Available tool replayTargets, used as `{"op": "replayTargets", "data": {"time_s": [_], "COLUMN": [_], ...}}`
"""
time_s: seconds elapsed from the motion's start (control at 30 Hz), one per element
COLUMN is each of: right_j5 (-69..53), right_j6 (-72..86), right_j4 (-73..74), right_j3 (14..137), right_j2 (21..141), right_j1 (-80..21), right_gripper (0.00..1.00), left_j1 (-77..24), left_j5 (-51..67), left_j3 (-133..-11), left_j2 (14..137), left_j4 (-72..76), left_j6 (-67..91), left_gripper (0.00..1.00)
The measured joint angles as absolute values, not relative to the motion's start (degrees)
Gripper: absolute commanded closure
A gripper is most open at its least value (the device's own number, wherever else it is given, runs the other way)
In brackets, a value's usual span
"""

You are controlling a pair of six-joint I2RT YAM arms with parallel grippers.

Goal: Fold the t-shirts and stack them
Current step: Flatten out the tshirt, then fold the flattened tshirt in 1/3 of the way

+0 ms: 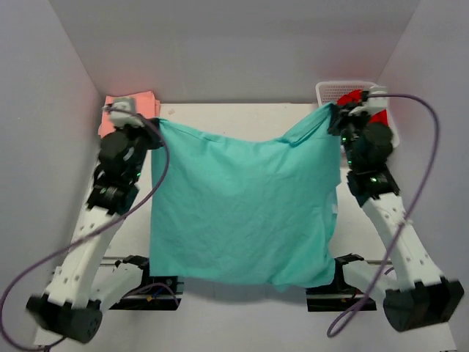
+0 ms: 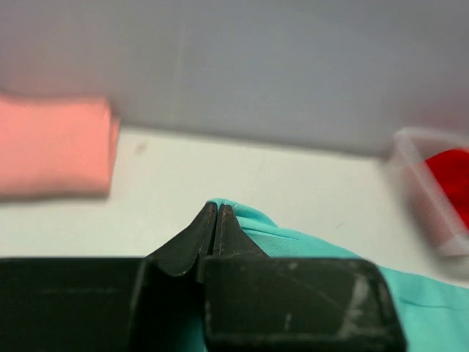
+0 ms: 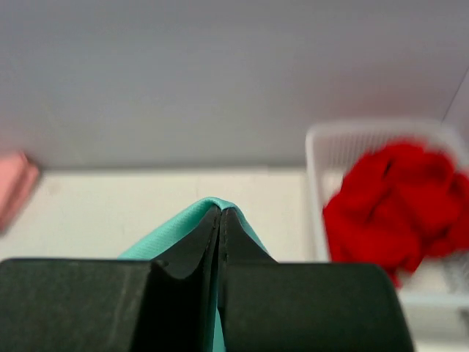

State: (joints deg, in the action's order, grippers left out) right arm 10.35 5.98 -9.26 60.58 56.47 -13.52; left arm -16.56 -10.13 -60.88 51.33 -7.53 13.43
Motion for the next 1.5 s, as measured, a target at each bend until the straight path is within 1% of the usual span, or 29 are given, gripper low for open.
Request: {"op": "replayTargets", "data": {"time_s": [0.1, 0.27, 0.33, 0.43, 0.53, 0.73, 0.8, 0.9, 1.1, 1.3, 1.5], "right_j5": [10.5, 11.64, 11.94, 11.77, 11.31, 9.39, 8.75, 7.6, 7.11, 7.33, 7.09], "right_j6": [8.56, 10.22, 10.41, 10.81, 11.38, 12.12, 12.51, 13.17, 14.92, 17.21, 20.38], "right_j4": [-10.55, -11.66, -11.2, -9.96, -9.04, -5.82, -4.71, -3.27, 3.97, 12.16, 16.23], "right_j3": [55.86, 58.04, 60.82, 68.6, 75.83, 85.45, 87.55, 88.36, 88.38, 86.63, 78.26], "right_j2": [64.99, 81.25, 87.53, 98.13, 106.8, 116.22, 117.43, 117.38, 115.48, 107.39, 95.72], "right_j1": [-13.52, -13.5, -13.45, -13.19, -12.67, -11.55, -11.2, -10.87, -10.83, -10.87, -10.87], "right_gripper": [1.0, 1.0, 1.0, 1.0, 1.0, 1.0, 1.0, 1.0, 1.0, 1.0, 1.0], "left_j1": [-16.45, -15.09, -14.11, -12.29, -10.35, -7.53, -6.74, -6.02, -5.5, -5.43, -5.76], "left_j5": [-13.65, -17.19, -17.67, -17.34, -16.1, -11.57, -9.72, -7.81, -5.78, -4.36, -4.08], "left_j3": [-57.95, -56.97, -57.91, -61.76, -66.28, -77.58, -79.77, -79.9, -76.29, -72.07, -65.52], "left_j2": [61.45, 79.0, 86.3, 96.88, 104.86, 114.87, 116.51, 116.62, 113.06, 106.26, 98.32], "left_j4": [-6.9, -4.51, -3.81, -3.55, -2.39, -0.82, -0.78, -0.75, 0.03, -0.73, -2.83], "left_j6": [14.17, 15.53, 15.86, 16.16, 16.12, 15.75, 15.7, 15.68, 15.53, 14.85, 15.05], "left_gripper": [1.0, 1.0, 1.0, 1.0, 1.0, 1.0, 1.0, 1.0, 1.0, 1.0, 1.0]}}
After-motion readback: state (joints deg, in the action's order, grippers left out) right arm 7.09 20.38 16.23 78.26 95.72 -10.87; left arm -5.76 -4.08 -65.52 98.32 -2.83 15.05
